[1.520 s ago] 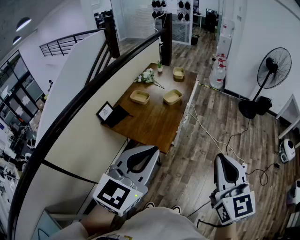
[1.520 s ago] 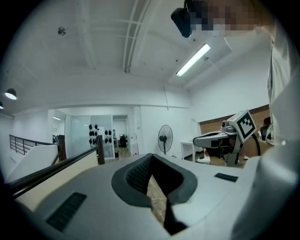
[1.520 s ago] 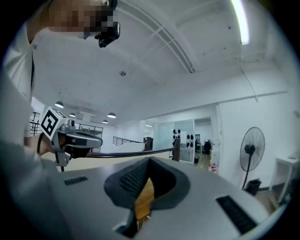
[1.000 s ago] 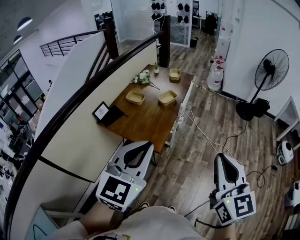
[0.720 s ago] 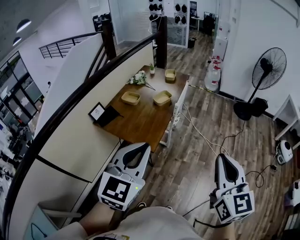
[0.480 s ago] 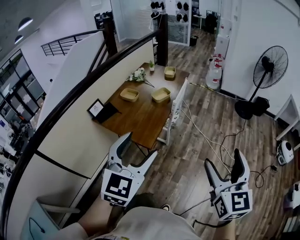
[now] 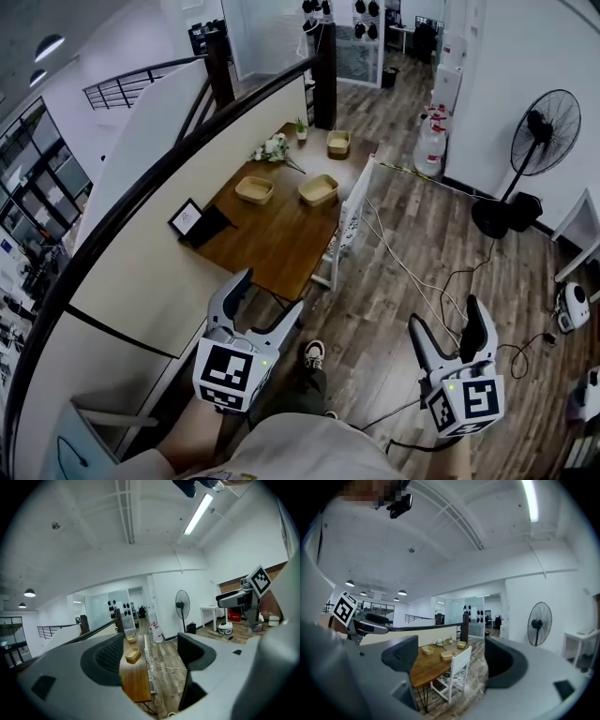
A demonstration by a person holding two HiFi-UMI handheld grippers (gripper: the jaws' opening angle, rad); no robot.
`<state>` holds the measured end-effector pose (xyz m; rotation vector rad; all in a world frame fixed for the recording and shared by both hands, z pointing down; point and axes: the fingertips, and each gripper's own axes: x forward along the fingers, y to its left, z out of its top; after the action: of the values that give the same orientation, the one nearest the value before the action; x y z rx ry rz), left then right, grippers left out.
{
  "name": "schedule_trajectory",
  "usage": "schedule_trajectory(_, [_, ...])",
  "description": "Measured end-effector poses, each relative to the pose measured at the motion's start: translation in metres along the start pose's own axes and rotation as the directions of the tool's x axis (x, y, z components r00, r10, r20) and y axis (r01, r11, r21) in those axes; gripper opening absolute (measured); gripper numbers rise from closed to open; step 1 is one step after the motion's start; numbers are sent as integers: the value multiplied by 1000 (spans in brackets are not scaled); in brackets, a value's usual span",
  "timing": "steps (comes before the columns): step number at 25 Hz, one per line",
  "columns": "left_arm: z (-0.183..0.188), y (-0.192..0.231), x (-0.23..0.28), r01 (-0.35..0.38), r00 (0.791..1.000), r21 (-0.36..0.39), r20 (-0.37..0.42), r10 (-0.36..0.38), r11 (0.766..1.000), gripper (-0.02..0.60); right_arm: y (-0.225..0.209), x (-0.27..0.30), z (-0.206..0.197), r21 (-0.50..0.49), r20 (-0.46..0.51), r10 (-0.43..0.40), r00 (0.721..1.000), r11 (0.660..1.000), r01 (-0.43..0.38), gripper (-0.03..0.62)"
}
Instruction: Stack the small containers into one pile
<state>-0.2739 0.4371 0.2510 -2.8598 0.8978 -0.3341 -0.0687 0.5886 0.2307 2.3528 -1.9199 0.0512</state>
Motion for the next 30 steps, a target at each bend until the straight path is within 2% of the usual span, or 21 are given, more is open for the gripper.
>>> schedule_trajectory(8, [-3, 33, 85, 3, 1000, -26, -14, -3, 1000, 351, -35, 81, -4, -19, -21, -15, 1000, 1000, 14, 440])
schedule_trajectory(13, [0, 78, 142, -19, 999, -46, -27, 18, 999, 351, -50, 152, -5, -6, -55, -4, 999, 1000, 3, 440])
schedule_trajectory(19, [-3, 132, 222, -23, 999, -64, -47, 20, 998, 351, -57, 250, 3, -49, -80, 21, 997, 998, -25, 440])
schedule_trajectory(24, [3, 179, 286, -24, 999, -59, -25, 22, 998, 351, -64, 330, 12, -40, -71, 27, 997, 999, -29, 440])
schedule_trajectory(30, [-2, 226, 330, -42, 999, -65, -29, 40, 997, 351, -50, 407, 10, -58, -108, 84, 991, 994, -91, 437])
